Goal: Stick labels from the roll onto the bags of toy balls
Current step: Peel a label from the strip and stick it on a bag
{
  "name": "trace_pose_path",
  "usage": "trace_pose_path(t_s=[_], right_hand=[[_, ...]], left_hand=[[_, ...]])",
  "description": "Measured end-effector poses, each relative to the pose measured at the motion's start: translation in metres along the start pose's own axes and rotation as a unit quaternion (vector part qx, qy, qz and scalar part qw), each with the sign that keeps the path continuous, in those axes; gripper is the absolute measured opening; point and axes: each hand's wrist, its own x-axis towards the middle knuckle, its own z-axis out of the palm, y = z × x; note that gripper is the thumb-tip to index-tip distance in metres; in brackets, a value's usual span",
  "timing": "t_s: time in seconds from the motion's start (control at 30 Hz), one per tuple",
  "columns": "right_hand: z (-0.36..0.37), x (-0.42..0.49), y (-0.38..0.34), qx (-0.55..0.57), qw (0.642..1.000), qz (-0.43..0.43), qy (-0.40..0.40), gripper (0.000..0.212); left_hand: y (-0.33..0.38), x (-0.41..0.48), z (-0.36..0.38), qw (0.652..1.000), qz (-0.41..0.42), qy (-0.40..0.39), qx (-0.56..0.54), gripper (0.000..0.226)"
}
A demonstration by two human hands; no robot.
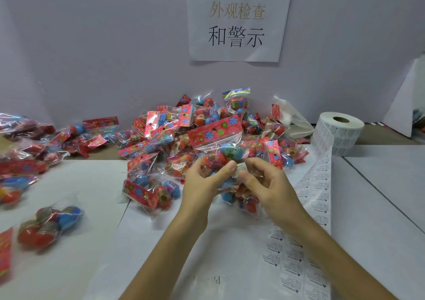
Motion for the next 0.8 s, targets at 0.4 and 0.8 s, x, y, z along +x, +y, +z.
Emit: trace_pose_path(t_s=[0.4,0.8], right_hand=[[-0.0007,-0.0003,0.0007,0.036,0.997,0.035,0.055,0.016],[-0.0069,0.0029,-0.0023,0.085,0.994,0.056,0.047,0.030]], left_hand=[[-0.0013,0.0020,0.0006,0.999,0.007,-0.033,0.040,0.046],[-0.0003,0.0036,-0.0047,0.996,-0.022,-0.087,0.021,0.051]])
